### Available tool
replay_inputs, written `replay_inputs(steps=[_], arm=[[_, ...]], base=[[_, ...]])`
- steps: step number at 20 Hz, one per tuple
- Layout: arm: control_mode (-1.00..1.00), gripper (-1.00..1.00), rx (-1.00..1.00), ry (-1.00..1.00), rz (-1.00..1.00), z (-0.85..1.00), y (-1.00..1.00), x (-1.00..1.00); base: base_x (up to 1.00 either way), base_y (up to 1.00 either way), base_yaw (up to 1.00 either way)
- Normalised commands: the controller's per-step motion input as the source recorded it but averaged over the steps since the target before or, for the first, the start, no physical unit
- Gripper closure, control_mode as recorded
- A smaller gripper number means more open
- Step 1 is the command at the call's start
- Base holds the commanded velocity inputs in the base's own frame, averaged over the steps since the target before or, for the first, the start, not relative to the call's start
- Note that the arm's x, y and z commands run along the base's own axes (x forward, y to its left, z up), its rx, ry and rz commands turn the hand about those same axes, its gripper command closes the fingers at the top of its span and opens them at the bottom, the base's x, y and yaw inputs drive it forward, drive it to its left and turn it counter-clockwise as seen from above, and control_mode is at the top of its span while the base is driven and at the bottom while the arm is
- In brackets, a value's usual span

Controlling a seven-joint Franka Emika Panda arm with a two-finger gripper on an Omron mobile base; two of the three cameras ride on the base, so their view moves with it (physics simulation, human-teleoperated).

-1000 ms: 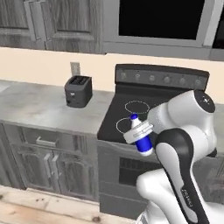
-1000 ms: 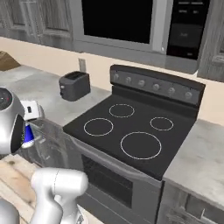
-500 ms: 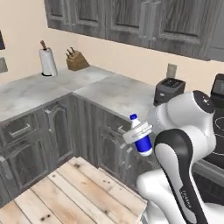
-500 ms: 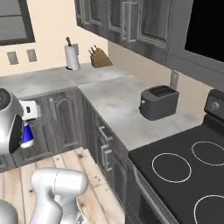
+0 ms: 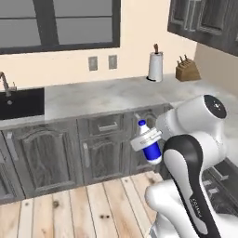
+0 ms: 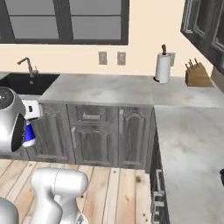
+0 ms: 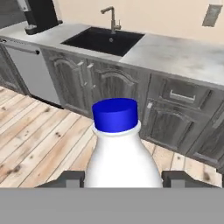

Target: Place the drinks on the dining counter in a tight cluster.

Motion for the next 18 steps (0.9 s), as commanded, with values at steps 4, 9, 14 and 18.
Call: replay_inputs(steps=[4, 9, 14, 18], arm=[[1.00, 1.00, 0.00, 0.00, 0.00, 0.00, 0.00, 0.00], [1.00, 1.00, 0.00, 0.00, 0.00, 0.00, 0.00, 0.00], [1.00, 1.00, 0.00, 0.00, 0.00, 0.00, 0.00, 0.00], [1.00, 1.00, 0.00, 0.00, 0.00, 0.00, 0.00, 0.00]], base=[[0.09, 0.01, 1.00], [0.42, 0.01, 0.97], [0.98, 0.00, 0.70], [1.00, -0.04, 0.46]])
